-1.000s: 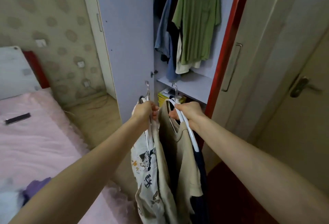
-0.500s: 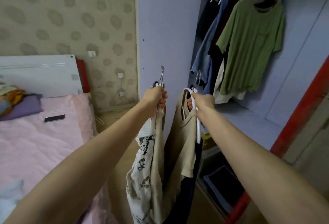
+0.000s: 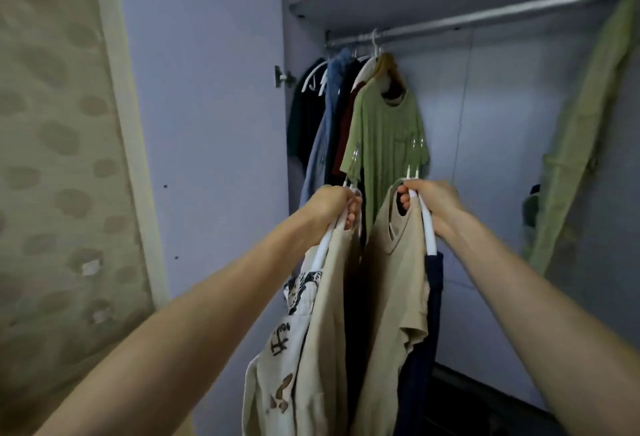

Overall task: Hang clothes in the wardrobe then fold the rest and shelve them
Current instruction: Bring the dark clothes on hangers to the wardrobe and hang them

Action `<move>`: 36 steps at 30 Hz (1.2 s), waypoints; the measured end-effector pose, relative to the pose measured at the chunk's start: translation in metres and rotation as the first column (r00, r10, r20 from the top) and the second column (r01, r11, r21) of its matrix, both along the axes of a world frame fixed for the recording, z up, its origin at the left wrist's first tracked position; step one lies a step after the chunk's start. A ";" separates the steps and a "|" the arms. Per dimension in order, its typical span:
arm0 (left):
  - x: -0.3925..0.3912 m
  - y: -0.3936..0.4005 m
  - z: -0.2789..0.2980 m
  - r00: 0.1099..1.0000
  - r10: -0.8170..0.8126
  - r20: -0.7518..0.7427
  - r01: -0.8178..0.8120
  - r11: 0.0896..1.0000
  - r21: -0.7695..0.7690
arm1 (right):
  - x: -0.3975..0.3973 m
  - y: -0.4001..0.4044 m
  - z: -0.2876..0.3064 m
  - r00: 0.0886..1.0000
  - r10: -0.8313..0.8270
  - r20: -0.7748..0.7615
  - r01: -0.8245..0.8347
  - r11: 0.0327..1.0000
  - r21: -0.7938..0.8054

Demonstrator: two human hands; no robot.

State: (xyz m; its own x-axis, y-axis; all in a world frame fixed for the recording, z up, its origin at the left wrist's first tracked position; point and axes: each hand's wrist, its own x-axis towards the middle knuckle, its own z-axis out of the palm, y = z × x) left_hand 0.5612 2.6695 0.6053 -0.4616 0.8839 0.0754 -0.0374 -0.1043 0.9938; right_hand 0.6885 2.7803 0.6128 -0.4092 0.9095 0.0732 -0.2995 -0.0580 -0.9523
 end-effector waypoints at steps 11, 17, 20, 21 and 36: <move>-0.019 0.173 0.092 0.964 -0.121 -0.239 0.157 0.977 0.141 | -0.005 0.075 0.104 0.928 -0.373 0.019 0.353 0.892 0.283; -0.023 0.248 0.138 0.939 -0.089 -0.331 0.173 0.957 0.233 | -0.018 0.140 0.136 0.916 -0.398 -0.053 0.391 0.852 0.350; -0.025 0.294 0.157 0.943 -0.076 -0.325 0.177 0.939 0.294 | -0.022 0.189 0.148 0.911 -0.397 -0.109 0.408 0.836 0.367; -0.028 0.313 0.161 0.941 -0.073 -0.329 0.179 0.936 0.303 | -0.023 0.208 0.152 0.911 -0.396 -0.118 0.410 0.831 0.376; -0.082 0.515 0.296 0.913 0.084 -0.400 0.100 0.903 0.418 | -0.065 0.420 0.259 0.925 -0.349 -0.151 0.377 0.792 0.480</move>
